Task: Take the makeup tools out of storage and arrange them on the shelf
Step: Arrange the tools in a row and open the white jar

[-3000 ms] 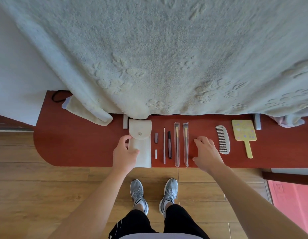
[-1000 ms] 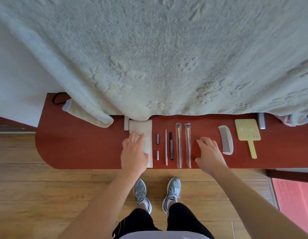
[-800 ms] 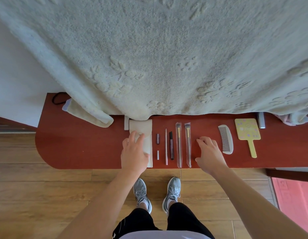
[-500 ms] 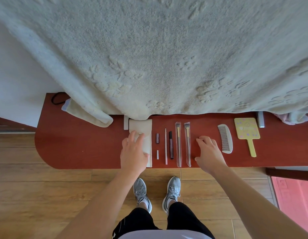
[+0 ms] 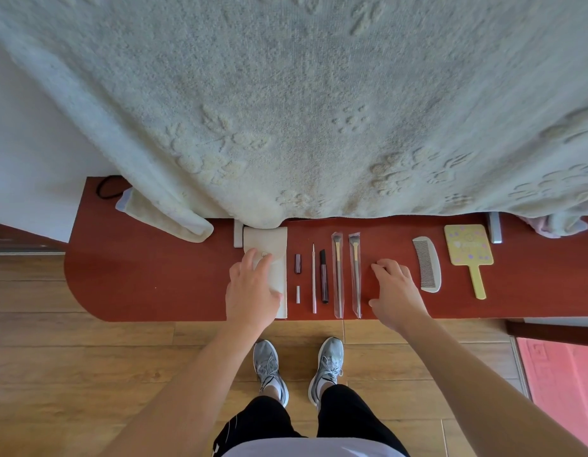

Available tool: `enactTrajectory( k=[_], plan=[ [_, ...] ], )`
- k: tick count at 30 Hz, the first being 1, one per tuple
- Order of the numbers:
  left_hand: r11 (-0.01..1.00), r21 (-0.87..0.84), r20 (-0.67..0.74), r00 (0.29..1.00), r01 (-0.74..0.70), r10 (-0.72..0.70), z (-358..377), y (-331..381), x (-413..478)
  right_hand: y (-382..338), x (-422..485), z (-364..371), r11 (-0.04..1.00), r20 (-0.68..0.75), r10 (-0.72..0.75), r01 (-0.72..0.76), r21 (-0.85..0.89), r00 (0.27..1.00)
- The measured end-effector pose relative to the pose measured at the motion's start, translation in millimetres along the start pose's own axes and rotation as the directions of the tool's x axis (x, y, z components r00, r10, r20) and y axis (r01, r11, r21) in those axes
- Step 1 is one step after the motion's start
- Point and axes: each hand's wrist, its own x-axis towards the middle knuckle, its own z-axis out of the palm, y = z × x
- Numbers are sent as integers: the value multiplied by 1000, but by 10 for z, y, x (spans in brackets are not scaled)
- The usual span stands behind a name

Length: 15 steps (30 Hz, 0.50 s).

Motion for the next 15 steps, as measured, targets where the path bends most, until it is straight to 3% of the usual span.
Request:
enactTrajectory(
  k=[15],
  plan=[
    [1000, 4, -38, 999, 17, -17, -148, 122, -119, 8, -27, -36, 999, 23, -31, 31, -13, 999]
  ],
)
